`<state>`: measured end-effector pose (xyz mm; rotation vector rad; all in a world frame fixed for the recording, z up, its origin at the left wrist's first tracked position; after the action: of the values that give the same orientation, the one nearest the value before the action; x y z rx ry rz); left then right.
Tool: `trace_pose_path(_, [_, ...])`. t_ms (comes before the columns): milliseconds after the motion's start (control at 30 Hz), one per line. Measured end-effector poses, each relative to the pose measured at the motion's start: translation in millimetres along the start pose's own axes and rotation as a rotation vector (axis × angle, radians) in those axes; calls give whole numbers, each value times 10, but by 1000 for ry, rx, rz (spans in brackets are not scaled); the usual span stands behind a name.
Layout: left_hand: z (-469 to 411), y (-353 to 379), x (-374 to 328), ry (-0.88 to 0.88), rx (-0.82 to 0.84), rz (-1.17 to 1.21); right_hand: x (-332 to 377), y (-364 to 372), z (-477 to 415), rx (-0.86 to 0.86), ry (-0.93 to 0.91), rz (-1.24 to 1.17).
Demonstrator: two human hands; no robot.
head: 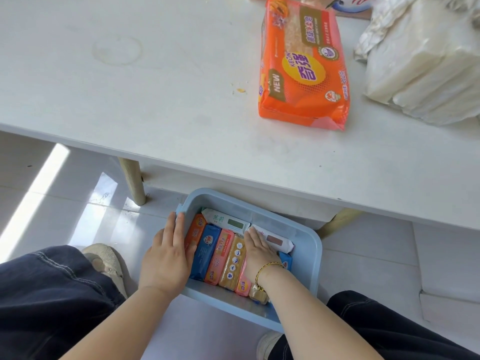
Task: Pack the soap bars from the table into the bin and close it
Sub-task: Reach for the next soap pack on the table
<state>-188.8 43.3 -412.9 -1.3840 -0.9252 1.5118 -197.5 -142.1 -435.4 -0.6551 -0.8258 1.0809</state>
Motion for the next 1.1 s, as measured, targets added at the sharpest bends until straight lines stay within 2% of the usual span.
trace_pose_path(133, [7, 0, 3, 4, 0, 1, -43, 101, 68, -126, 46, 28])
trace_pose_path(333, [-1, -3, -3, 0, -2, 15, -109, 77, 69, -50, 106, -45])
trace_pose_path(433, [-2, -7, -7, -1, 9, 9, -119, 11, 42, -1, 75, -26])
trace_pose_path(533, [-10, -27, -11, 1, 43, -15, -117, -156, 67, 22, 80, -29])
trace_pose_path(667, [-9, -123, 8, 18, 106, -60, 28, -411, 298, -68, 103, -56])
trace_pose_path(867, [-59, -543, -101, 69, 197, -227, 379, -992, 814, -111, -9, -88])
trace_pose_path(1000, [-41, -964, -192, 92, 92, -156, 569, -1467, 1301, -150, -126, -214])
trace_pose_path(1100, [74, -1356, -379, 177, -54, -39, 697, -1946, 1575, -332, -230, -371])
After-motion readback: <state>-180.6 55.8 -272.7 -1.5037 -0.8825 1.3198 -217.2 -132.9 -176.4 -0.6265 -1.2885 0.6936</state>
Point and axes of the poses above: each hand's wrist, its own z-axis away from the middle knuckle, its own y-axis out of the palm, x = y × z, the point moved 1 cm from there along -z, towards the middle knuckle, and after that the axes turned 15 degrees about -x, right-handed, at the moved point
